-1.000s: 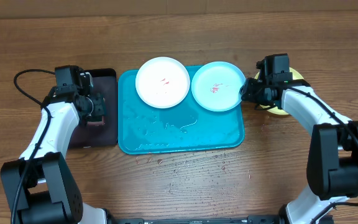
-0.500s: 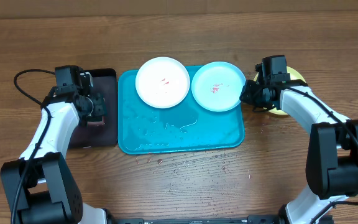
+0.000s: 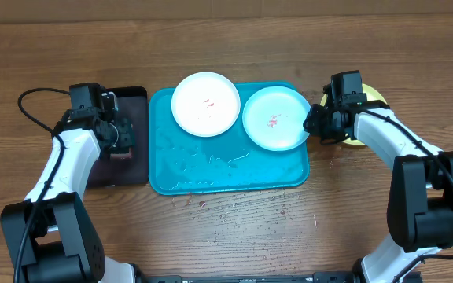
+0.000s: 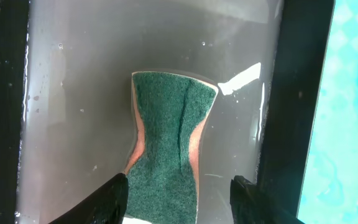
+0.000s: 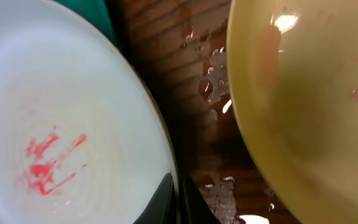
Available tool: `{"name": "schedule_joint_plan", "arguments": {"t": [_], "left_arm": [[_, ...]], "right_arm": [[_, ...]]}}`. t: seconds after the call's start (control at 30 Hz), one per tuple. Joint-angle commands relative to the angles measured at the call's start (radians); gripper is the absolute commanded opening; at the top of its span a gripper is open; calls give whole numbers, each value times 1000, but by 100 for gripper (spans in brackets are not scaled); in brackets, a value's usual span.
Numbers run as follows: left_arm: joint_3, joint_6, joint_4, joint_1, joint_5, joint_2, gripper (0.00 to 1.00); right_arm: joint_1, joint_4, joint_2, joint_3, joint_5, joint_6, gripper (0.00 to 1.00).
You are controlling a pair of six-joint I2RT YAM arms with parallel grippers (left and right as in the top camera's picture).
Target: Clean dirty plates on tray and stack at the side
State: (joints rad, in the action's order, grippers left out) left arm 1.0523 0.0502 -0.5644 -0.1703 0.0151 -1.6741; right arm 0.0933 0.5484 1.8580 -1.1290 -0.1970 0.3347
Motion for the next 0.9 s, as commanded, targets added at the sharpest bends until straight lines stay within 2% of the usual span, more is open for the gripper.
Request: {"name": "schedule_joint_plan", "arguments": {"t": [0.0,0.2,0.37,0.63,0.87], "left_arm": [[-5,10,-3,1,11,-6,54],[-5,10,-4,1,12,-6,54],[-5,17,-9,1,11,-6,55],[-6,17,-7,1,1,-6,55],[-54,16,71,1,-42,-6,52]], "right_arm": [[1,75,-16,-34,13,-79,4],[35,175,-87,-50,8,-152,4],[140,243,-87,-49,-32,-165,4],[296,227,-79,-49,-6,-164,4],[318,205,-79,-49,28,-164,4]]}}
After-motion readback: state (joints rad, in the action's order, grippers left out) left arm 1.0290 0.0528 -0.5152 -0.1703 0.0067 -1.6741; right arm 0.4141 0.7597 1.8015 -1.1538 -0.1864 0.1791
